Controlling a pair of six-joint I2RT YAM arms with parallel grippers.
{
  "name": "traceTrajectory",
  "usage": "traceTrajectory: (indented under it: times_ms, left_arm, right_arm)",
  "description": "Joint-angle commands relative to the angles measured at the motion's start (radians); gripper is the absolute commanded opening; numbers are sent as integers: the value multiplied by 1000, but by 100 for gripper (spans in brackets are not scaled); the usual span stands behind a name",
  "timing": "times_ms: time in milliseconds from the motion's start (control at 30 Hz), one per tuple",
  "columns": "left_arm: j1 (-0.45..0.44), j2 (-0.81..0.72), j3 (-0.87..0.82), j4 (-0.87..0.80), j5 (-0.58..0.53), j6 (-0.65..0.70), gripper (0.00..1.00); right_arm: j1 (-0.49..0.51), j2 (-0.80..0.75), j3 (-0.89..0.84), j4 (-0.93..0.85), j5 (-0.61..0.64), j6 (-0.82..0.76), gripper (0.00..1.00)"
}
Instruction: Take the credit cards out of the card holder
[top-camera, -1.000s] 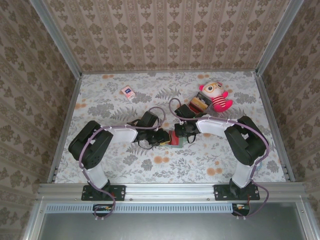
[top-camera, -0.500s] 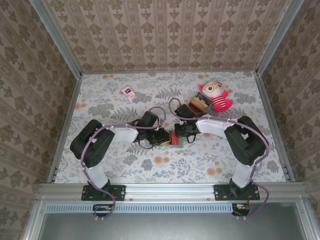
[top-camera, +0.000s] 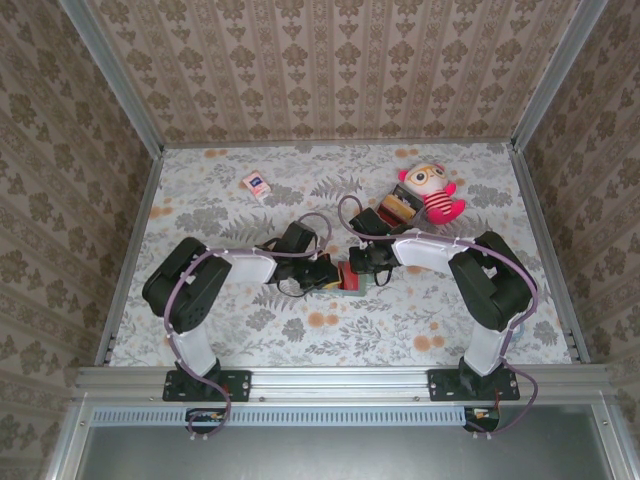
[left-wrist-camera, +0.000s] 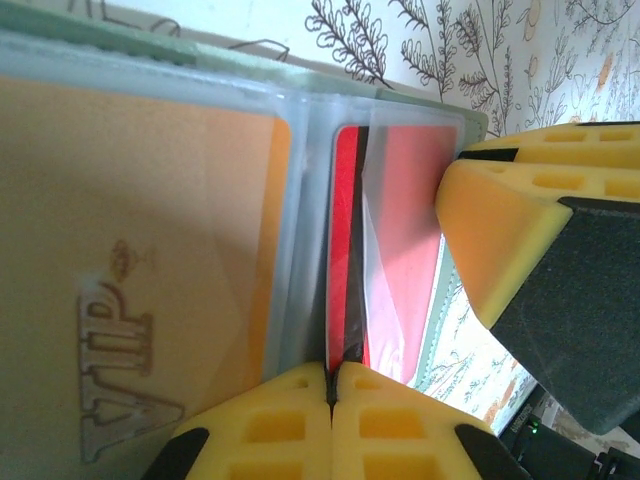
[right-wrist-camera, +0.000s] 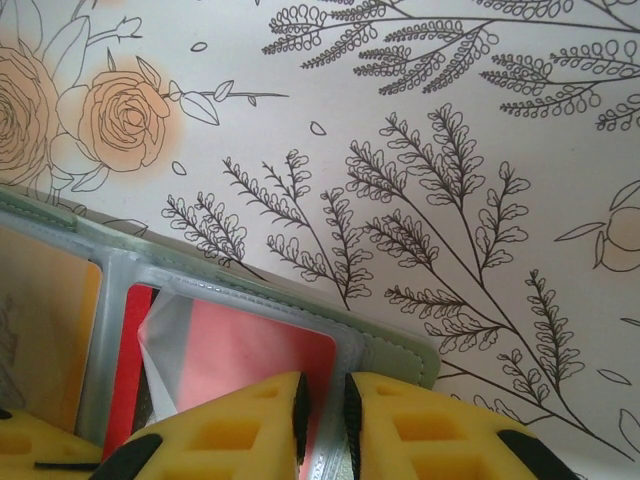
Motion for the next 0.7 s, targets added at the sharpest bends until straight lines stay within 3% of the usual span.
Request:
traceTrajectory:
  times_ms: [0, 433, 667]
  left_arm:
    - [5, -33, -5, -79, -55, 35, 2]
    - [23, -184, -76, -202, -113, 81, 0]
    - [53, -301, -84, -273, -137, 97, 0]
  right_arm:
    - [-3, 54, -2, -35, 15, 6, 21]
    - [-6, 20, -24, 0, -6, 17, 22]
    - [-19, -98, -15, 74, -139, 45, 36]
